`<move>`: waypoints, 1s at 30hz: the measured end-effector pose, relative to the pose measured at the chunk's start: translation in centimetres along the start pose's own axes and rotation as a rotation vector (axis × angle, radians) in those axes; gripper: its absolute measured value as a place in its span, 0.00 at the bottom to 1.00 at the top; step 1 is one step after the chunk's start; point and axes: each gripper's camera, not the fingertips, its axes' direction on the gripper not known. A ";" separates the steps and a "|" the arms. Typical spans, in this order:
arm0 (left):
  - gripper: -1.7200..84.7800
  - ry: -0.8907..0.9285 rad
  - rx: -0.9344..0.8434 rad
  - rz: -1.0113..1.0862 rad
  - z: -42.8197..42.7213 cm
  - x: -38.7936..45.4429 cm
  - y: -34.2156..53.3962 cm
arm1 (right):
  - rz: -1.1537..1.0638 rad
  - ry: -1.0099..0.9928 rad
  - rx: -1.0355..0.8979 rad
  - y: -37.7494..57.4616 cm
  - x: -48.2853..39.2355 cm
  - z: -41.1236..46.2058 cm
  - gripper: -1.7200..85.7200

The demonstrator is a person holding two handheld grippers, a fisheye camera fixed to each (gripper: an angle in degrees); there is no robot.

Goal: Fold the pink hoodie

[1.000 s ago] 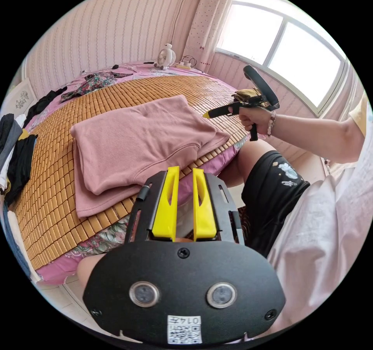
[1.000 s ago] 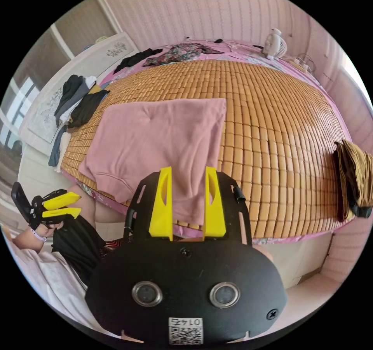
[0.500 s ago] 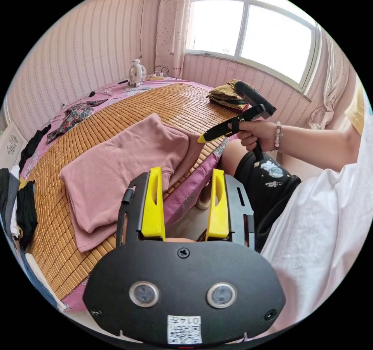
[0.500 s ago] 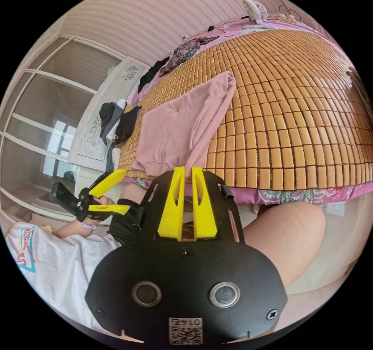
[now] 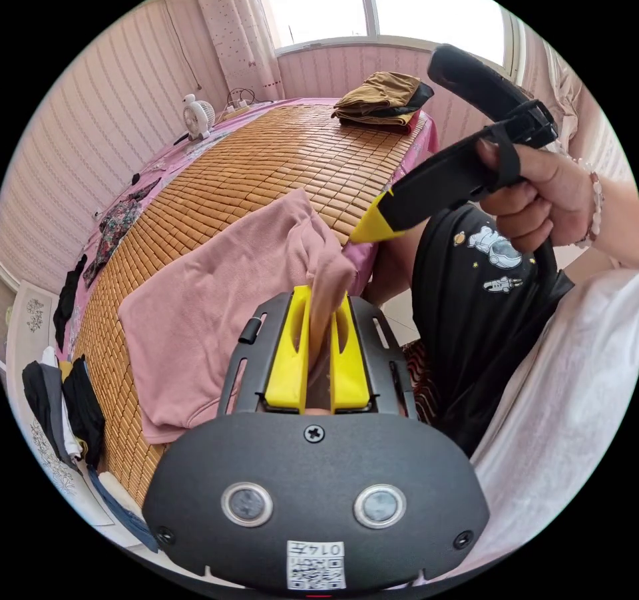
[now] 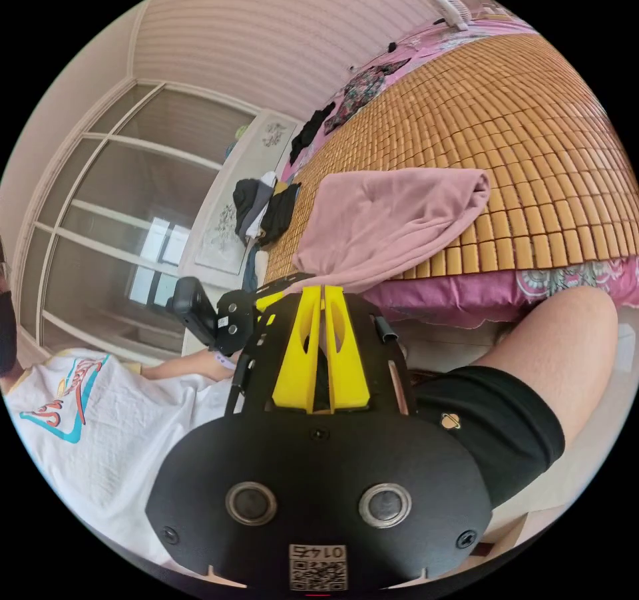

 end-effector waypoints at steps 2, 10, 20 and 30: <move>0.08 0.008 0.026 -0.060 -1.5 -1.2 1.4 | 0.069 0.057 0.101 -0.4 2.3 -2.7 0.09; 0.07 0.052 0.095 -0.292 -7.1 -5.7 7.3 | 0.200 0.185 0.173 -4.7 7.8 -2.8 0.17; 0.07 0.056 0.152 -0.312 -12.7 -11.2 10.1 | 0.402 -0.359 0.353 -1.4 11.2 -2.1 0.06; 0.06 0.277 0.324 -0.361 -16.5 -16.2 10.6 | 0.073 -0.095 0.346 4.2 0.3 -8.3 0.05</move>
